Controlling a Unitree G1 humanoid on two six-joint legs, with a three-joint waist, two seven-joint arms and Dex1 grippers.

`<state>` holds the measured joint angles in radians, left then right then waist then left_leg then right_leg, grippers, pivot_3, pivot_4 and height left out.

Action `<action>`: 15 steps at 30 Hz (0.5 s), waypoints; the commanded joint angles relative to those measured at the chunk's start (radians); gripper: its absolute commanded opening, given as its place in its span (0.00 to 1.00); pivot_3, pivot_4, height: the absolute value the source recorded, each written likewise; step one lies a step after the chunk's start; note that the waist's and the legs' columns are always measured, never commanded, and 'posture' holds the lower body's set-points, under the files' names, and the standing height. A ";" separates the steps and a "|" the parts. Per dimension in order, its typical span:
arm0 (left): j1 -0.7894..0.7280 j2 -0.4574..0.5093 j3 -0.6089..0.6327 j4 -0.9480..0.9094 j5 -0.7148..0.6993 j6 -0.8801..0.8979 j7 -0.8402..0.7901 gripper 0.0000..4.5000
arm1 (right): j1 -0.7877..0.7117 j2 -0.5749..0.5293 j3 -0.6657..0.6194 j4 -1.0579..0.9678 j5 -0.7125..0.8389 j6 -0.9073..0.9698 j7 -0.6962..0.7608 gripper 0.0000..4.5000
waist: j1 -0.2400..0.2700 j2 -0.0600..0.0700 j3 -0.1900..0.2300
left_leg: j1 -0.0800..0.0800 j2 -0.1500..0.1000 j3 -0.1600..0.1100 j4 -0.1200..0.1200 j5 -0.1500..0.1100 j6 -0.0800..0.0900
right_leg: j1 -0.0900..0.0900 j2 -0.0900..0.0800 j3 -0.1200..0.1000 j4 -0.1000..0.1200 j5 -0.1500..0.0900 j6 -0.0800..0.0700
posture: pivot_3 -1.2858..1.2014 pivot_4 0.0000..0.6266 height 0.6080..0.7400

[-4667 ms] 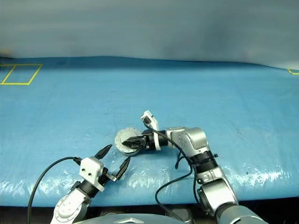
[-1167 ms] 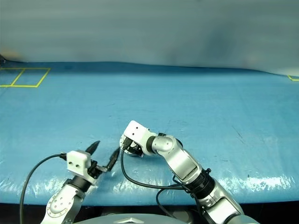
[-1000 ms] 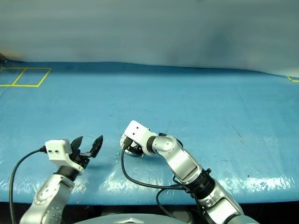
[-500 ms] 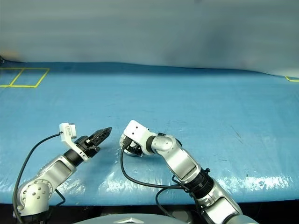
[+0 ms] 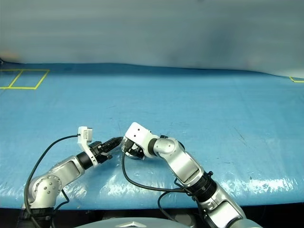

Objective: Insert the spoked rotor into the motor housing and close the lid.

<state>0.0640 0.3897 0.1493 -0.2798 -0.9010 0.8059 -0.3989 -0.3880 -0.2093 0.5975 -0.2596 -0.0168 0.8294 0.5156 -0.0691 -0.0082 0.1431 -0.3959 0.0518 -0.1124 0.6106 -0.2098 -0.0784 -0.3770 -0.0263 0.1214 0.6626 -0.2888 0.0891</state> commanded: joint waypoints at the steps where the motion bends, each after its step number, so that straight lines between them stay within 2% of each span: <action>1: -0.011 -0.005 -0.016 -0.005 0.024 0.006 -0.004 0.00 | 0.036 -0.028 0.012 0.115 -0.032 0.052 -0.026 0.67 | 0.000 0.000 0.000 | 0.000 0.000 0.000 0.000 0.000 0.000 | 0.000 0.000 0.000 0.000 0.000 0.000 | 0.52 0.24 1.00; 10: -0.011 -0.002 -0.072 -0.012 0.067 0.038 -0.029 0.00 | 0.044 -0.022 0.014 0.110 -0.029 0.046 -0.026 0.67 | 0.001 0.000 0.000 | 0.000 0.000 0.000 -0.001 0.000 0.000 | 0.000 0.000 0.000 -0.001 0.000 0.000 | 0.52 0.24 1.00; 14: -0.011 0.007 -0.090 -0.016 0.104 0.034 -0.031 0.00 | 0.068 -0.009 -0.023 0.069 0.014 0.064 -0.007 0.67 | 0.002 0.000 0.000 | 0.000 0.000 0.000 -0.001 0.000 -0.001 | 0.000 0.000 0.000 -0.001 0.000 0.000 | 0.52 0.24 1.00; 15: -0.011 0.009 -0.091 -0.018 0.112 0.029 -0.033 0.00 | 0.075 -0.004 -0.045 0.053 0.030 0.089 -0.006 0.75 | 0.003 0.000 0.000 | 0.000 0.000 0.000 -0.001 -0.001 -0.001 | 0.000 0.000 0.000 -0.002 0.000 0.000 | 0.52 0.24 1.00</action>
<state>0.0437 0.3941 0.0961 -0.2870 -0.8104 0.8190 -0.4241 -0.3573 -0.1960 0.5579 -0.2653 0.0073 0.8342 0.5165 -0.0663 -0.0082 0.1428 -0.3962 0.0517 -0.1123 0.6095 -0.2105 -0.0795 -0.3771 -0.0268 0.1215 0.6602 -0.2889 0.0890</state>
